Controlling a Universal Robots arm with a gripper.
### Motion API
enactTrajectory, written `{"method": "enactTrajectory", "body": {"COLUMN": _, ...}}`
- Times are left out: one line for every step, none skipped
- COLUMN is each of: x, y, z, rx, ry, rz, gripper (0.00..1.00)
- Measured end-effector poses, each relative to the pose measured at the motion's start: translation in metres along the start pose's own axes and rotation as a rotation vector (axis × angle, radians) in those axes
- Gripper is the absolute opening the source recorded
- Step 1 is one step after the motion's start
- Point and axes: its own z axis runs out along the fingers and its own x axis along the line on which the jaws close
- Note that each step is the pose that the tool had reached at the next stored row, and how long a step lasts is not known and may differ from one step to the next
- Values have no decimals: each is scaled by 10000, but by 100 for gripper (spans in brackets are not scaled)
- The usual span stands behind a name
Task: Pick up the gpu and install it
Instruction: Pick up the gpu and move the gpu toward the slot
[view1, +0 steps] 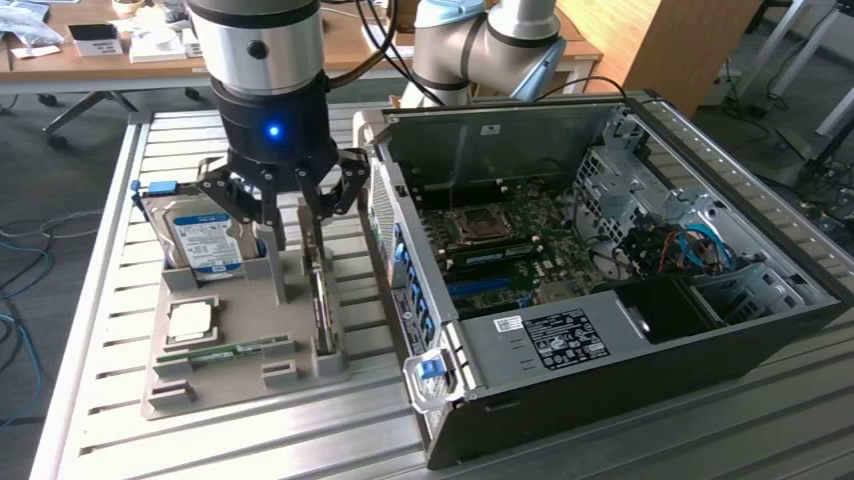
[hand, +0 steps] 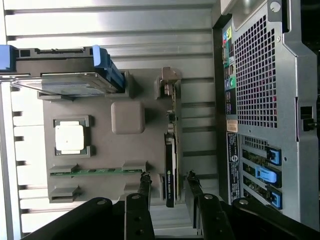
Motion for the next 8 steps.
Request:
{"method": "enactTrajectory", "body": {"x": 0, "y": 0, "z": 0, "rx": 0, "ry": 0, "rz": 0, "gripper": 42}}
{"method": "enactTrajectory", "body": {"x": 0, "y": 0, "z": 0, "rx": 0, "ry": -1, "rz": 0, "gripper": 42}}
{"method": "enactTrajectory", "body": {"x": -1, "y": 0, "z": 1, "rx": -2, "ry": -2, "rz": 1, "gripper": 42}}
{"method": "enactTrajectory", "body": {"x": -5, "y": 1, "z": 2, "rx": -3, "ry": -3, "rz": 1, "gripper": 42}}
{"method": "enactTrajectory", "body": {"x": -11, "y": 1, "z": 2, "rx": -2, "ry": -2, "rz": 0, "gripper": 42}}
{"method": "enactTrajectory", "body": {"x": -15, "y": 1, "z": 1, "rx": -1, "ry": -1, "rz": 0, "gripper": 42}}
{"method": "enactTrajectory", "body": {"x": -18, "y": 2, "z": 2, "rx": -1, "ry": -1, "rz": 1, "gripper": 42}}
{"method": "enactTrajectory", "body": {"x": -22, "y": 2, "z": 2, "rx": 0, "ry": -1, "rz": 0, "gripper": 42}}
